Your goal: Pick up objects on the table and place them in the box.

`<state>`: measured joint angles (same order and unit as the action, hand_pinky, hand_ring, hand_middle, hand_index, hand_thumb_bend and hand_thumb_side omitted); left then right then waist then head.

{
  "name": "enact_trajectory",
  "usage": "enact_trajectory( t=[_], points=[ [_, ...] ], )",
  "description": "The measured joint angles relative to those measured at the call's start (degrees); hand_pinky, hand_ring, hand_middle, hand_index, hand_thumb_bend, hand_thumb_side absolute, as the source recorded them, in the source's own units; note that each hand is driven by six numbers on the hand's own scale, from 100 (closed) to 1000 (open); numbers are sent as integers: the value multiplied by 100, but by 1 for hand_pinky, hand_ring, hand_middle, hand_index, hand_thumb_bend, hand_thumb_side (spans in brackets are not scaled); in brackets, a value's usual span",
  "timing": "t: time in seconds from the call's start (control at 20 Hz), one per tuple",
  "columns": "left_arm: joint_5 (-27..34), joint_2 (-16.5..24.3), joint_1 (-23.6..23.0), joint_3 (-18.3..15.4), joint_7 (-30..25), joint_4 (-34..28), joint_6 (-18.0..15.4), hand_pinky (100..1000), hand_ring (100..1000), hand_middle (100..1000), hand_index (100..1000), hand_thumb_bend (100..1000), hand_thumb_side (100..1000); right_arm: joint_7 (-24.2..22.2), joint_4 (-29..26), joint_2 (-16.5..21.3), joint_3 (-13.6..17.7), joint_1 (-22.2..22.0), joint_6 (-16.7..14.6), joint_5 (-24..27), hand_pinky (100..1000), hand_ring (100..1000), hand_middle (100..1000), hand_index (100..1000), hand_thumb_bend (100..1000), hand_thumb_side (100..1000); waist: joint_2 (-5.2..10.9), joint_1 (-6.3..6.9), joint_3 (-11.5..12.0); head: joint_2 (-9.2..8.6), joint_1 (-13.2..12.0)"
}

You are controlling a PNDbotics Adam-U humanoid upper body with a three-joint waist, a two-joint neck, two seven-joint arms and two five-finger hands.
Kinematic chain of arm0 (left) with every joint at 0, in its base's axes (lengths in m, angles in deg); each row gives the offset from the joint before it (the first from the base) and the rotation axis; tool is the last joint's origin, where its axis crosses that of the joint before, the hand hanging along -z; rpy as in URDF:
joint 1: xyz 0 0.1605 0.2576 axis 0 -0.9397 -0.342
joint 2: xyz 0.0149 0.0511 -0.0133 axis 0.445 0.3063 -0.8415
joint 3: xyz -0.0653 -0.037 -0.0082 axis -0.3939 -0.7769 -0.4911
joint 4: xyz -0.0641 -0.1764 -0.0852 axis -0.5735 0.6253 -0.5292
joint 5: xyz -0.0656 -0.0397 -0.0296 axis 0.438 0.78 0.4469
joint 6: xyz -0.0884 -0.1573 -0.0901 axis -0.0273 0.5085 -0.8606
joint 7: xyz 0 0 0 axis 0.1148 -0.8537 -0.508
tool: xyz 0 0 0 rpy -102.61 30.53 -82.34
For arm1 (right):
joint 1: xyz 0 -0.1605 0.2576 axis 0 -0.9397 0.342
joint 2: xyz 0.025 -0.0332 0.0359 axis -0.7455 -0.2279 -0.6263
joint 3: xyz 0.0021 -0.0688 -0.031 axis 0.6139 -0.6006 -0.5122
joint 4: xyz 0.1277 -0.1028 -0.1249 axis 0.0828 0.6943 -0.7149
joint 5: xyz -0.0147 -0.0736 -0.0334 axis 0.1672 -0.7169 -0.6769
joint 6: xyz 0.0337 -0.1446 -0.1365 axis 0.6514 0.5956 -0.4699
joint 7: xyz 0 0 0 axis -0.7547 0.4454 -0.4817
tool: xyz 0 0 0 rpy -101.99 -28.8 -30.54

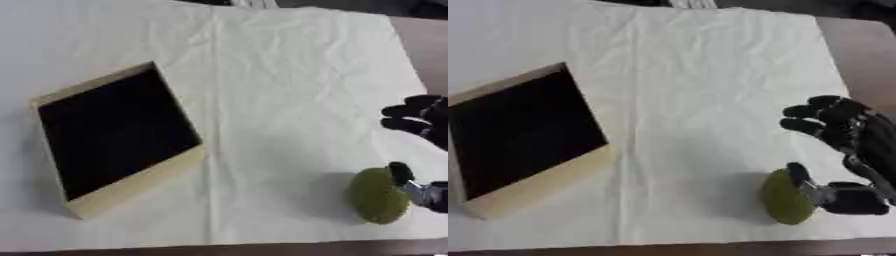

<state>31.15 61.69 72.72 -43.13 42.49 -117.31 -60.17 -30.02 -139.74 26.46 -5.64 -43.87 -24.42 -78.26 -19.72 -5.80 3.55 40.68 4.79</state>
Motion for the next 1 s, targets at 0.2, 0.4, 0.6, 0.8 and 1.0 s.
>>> enact_trajectory(
  t=[0.2, 0.4, 0.6, 0.8, 1.0],
  points=[
    [0, 0, 0, 0, 0, 0, 0, 500, 521, 600, 701, 246, 586, 66, 60, 0, -33, -49, -74, -59, 795, 717, 787, 863, 100, 803, -11, -27, 21, 0, 0],
    [0, 0, 2, 0, 0, 0, 0, 500, 522, 600, 701, 245, 586, 132, 130, 0, -39, -52, -162, -203, 794, 720, 788, 865, 100, 809, -26, -33, 36, 0, 1],
    [0, 0, 3, 0, 0, 0, 0, 500, 522, 600, 701, 245, 586, 196, 199, 0, -69, -52, -219, -286, 794, 720, 788, 865, 100, 809, -26, -33, 40, 0, 2],
    [0, 0, 4, 1, -2, 0, -1, 500, 523, 602, 701, 244, 586, 243, 227, 0, -108, -51, -265, -328, 793, 721, 786, 867, 100, 813, -26, -33, 56, 0, 22],
    [0, 0, 4, 2, -5, 0, 0, 500, 523, 602, 701, 244, 586, 266, 268, 0, -155, -49, -324, -375, 791, 724, 776, 870, 126, 800, -25, -31, 72, 0, 46]
  ],
)
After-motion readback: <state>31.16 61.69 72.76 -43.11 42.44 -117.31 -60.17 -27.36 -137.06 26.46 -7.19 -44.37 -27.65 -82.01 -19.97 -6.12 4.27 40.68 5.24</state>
